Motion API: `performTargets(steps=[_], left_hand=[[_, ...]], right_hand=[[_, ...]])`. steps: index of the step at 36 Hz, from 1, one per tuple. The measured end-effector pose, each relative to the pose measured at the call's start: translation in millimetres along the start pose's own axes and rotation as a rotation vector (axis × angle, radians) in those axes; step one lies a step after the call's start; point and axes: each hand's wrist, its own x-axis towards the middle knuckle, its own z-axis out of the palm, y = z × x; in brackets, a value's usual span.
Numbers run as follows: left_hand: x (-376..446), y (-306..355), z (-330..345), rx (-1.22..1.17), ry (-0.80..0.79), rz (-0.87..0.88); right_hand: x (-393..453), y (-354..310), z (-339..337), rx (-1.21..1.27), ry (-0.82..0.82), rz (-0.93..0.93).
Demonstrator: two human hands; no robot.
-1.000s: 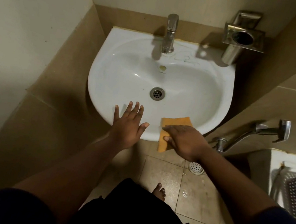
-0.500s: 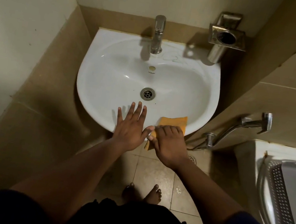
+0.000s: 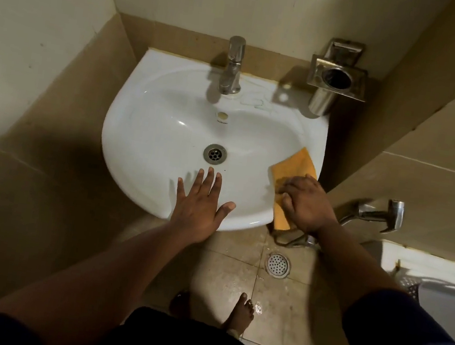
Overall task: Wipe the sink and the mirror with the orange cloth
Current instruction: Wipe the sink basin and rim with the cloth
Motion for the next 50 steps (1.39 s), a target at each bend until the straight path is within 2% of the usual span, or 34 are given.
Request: performTargets(steps=[4, 9, 12, 15, 21, 26, 40, 50], left_hand=[[4, 21, 1, -0.011, -0.002, -0.021], [13, 50, 4, -0.075, -0.025, -0.044], [19, 63, 4, -0.121, -0.026, -0.071], [25, 67, 5, -0.13, -0.024, -0.088], [28, 71, 8, -0.104, -0.001, -0.099], [28, 72, 8, -0.084, 0.007, -0.11], [35, 85, 11, -0.088, 0.01, -0.102], [50, 95, 16, -0.127, 0.026, -0.111]], right_hand=[[-15, -29, 25, 0.048, 0.144, 0.046], [-31, -46, 38, 0.124, 0.218, -0.051], [-27, -27, 34, 0.097, 0.204, -0.135], [-12, -3, 25, 0.082, 0.168, -0.137], [33, 42, -9, -0.009, -0.024, -0.076], [66, 51, -27, -0.173, -0.164, -0.034], [10, 3, 2, 0.001, -0.112, 0.258], [63, 33, -12, -0.075, -0.1, 0.258]])
